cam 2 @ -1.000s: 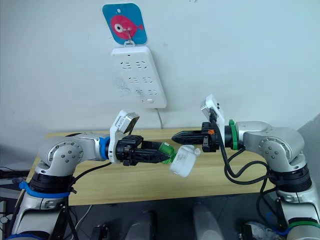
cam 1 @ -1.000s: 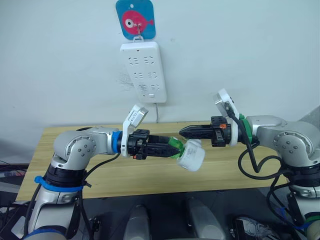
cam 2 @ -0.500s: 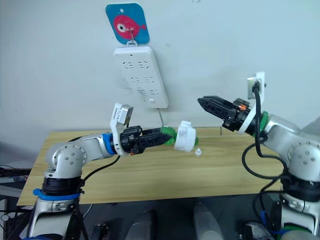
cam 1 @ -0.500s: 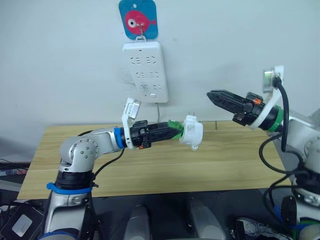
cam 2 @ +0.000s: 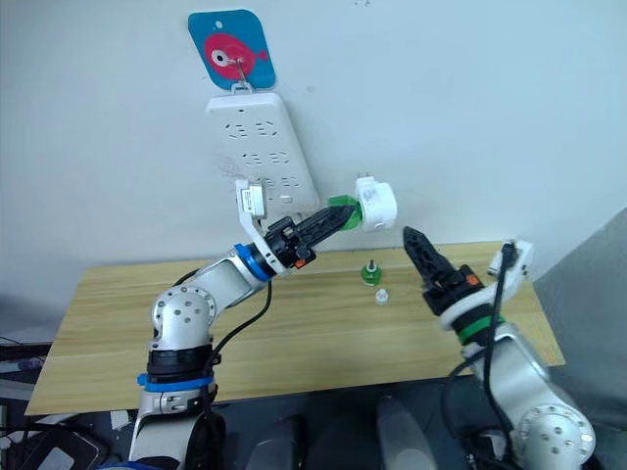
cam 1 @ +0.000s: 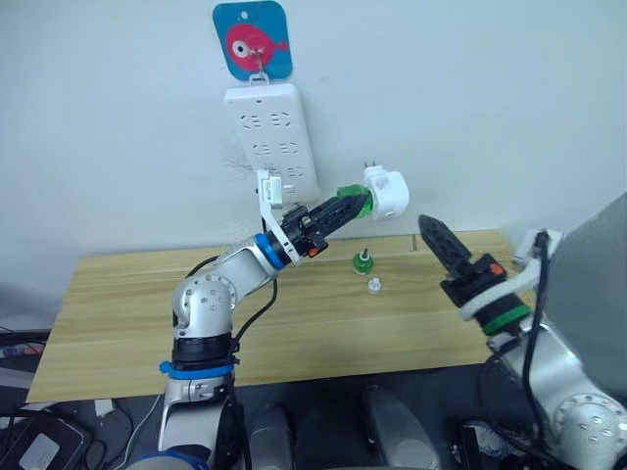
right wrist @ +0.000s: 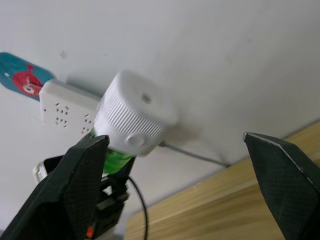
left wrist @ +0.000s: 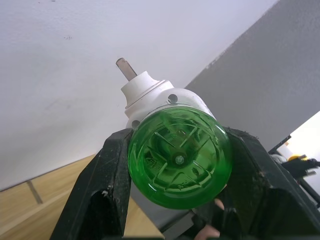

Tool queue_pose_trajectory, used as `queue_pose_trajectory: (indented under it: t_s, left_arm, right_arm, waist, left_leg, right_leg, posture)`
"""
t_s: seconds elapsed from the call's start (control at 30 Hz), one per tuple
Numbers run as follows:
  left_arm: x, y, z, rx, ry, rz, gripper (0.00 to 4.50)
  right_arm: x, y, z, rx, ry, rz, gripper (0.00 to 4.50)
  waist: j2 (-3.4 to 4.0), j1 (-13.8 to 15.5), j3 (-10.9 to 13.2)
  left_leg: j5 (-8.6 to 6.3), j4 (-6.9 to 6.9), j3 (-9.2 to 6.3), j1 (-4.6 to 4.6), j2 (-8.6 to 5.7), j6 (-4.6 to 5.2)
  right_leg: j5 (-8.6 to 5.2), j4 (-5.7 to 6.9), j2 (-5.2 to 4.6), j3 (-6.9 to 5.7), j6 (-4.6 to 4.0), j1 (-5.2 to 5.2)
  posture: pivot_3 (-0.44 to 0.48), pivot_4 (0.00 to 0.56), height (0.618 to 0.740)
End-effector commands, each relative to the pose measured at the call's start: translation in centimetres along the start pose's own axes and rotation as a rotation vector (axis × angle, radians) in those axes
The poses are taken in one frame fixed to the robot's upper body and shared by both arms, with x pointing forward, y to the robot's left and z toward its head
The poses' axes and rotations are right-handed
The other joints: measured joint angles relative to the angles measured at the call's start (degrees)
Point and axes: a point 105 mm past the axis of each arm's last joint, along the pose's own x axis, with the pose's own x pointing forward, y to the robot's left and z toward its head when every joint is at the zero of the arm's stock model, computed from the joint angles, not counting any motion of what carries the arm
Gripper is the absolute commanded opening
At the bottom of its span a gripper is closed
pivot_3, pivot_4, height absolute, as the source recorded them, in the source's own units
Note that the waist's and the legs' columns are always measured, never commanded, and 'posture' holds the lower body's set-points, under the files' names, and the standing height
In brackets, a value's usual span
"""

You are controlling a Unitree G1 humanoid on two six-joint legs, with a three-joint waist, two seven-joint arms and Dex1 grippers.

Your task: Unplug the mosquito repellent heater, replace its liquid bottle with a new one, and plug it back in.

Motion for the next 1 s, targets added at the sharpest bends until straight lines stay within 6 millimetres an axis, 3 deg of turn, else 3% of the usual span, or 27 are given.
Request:
queue_pose_trajectory:
  t_s: [0.03, 0.57, 1.0]
  left_arm:
    - [0.3, -0.8, 1.0, 0.025, -0.043, -0.024, 2.32]
    - [1.0, -1.9, 0.7, -0.028, -0.063, -0.049, 2.32]
    - [0.3, -2.3, 0.2, -0.122, -0.045, -0.094, 2.32]
  right_arm:
    - [0.6, 0.9, 0.0, 0.003, -0.046, -0.023, 4.50]
    - [4.1, 3.4, -0.2, 0.202, -0.104, 0.073, 4.50]
    - [5.5, 4.0, 0.5, 0.260, -0.160, 0.124, 4.50]
  waist:
    - [0.00, 0.04, 0.00]
    - [0.01, 0.17, -0.01]
    - [0.02, 0.15, -0.01]
  left_leg:
    - [0.00, 0.00, -0.02, 0.00, 0.00, 0.00]
    - [0.00, -0.02, -0.11, -0.04, -0.02, 0.00]
    - [0.00, 0.00, -0.12, -0.04, -0.02, 0.00]
  right_leg:
    - [0.00, -0.01, 0.00, -0.02, 0.00, 0.00]
    - [0.01, -0.01, -0.01, -0.08, -0.02, 0.00]
    - [0.01, 0.00, -0.02, -0.10, -0.02, 0.00]
  posture:
    - [-0.224, 0.216, 0.740]
    - [-0.206, 0.206, 0.740]
    - [-0.201, 0.205, 0.740]
